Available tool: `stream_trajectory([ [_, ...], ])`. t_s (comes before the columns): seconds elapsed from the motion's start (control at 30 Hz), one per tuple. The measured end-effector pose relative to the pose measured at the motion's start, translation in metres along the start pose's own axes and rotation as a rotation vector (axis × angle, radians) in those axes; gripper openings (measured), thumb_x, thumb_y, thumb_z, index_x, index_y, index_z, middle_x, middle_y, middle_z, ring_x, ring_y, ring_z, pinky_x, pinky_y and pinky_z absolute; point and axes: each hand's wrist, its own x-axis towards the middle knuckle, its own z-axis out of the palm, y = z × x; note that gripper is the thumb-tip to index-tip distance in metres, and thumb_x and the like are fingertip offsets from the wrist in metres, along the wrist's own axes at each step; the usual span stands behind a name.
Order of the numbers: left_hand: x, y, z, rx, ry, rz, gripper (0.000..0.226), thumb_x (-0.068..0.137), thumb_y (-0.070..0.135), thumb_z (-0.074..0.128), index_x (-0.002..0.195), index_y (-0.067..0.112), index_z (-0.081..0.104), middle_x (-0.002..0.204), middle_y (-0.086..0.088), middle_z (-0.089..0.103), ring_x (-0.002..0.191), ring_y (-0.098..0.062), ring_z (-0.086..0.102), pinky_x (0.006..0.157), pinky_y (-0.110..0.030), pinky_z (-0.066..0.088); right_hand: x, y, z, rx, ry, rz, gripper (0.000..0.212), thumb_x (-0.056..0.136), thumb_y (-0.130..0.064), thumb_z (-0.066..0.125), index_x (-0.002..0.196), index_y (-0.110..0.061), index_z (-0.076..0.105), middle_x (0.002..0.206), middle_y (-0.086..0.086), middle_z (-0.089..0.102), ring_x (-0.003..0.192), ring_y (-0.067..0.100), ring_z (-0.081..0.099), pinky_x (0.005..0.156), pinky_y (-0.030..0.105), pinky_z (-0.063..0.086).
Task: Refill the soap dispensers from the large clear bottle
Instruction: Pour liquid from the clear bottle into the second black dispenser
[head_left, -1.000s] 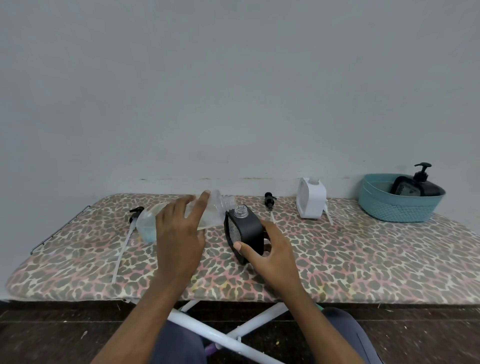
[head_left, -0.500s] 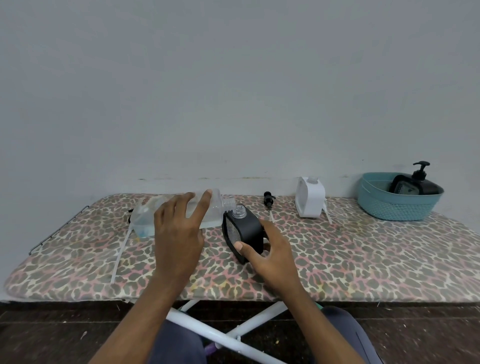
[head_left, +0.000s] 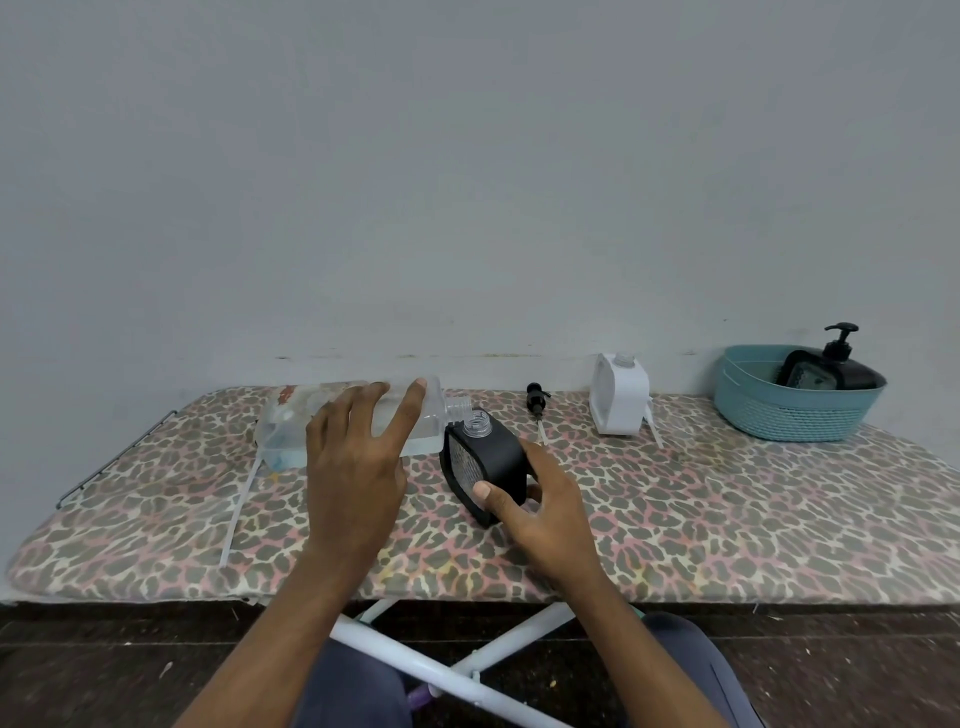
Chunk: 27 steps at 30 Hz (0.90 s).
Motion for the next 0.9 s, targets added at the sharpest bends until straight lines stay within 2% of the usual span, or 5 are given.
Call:
stream_trajectory([
  [0.2,0.0001,0.0005,-0.0005,0.004,0.006,0.001,0.091,0.066,-0.016,0.071,0.149,0.020,0.057,0.135,-0.017,0.060,0.128,-0.040,0.055,0.105,-0.054,0.039,0.0007,0.0011,0.0002,0.021,0.001,0.009,0.052,0.092,-0.041,0.080,0.137,-0.048,0.054,0.126,-0.027,0.065,0.111,-0.025,0.055,0.082,-0.002,0.044],
  [0.3,0.0000,0.0005,-0.0002,-0.004,0.008,-0.003,0.093,0.065,-0.016,0.071,0.149,0.020,0.057,0.135,-0.017,0.060,0.128,-0.040,0.054,0.105,-0.054,0.039,0.0003,0.0009,-0.0003,0.021,-0.003,0.023,0.048,0.093,-0.039,0.080,0.130,-0.049,0.052,0.120,-0.030,0.064,0.107,-0.026,0.055,0.080,0.000,0.045],
  [0.4,0.0001,0.0001,0.0007,-0.008,0.002,-0.006,0.094,0.064,-0.017,0.072,0.150,0.020,0.057,0.135,-0.017,0.060,0.128,-0.040,0.055,0.104,-0.054,0.040,0.0006,0.0020,-0.0001,0.027,0.005,0.033,0.043,0.092,-0.040,0.081,0.123,-0.049,0.052,0.118,-0.023,0.068,0.110,-0.017,0.060,0.081,0.006,0.048],
  [0.53,-0.0006,0.0000,0.0010,-0.012,0.000,-0.008,0.095,0.064,-0.016,0.073,0.150,0.021,0.057,0.135,-0.017,0.060,0.128,-0.040,0.054,0.104,-0.054,0.040,0.0008,0.0027,0.0000,0.048,0.012,0.033,0.041,0.091,-0.037,0.082,0.123,-0.041,0.056,0.117,-0.019,0.071,0.108,-0.014,0.062,0.081,0.005,0.049],
  [0.9,-0.0011,0.0006,0.0006,-0.018,-0.004,-0.014,0.094,0.065,-0.015,0.072,0.150,0.021,0.057,0.135,-0.016,0.060,0.129,-0.039,0.054,0.104,-0.053,0.038,0.0015,0.0017,-0.0010,0.051,0.006,0.028,0.037,0.091,-0.038,0.081,0.118,-0.046,0.056,0.115,-0.023,0.071,0.111,-0.013,0.062,0.086,0.005,0.048],
])
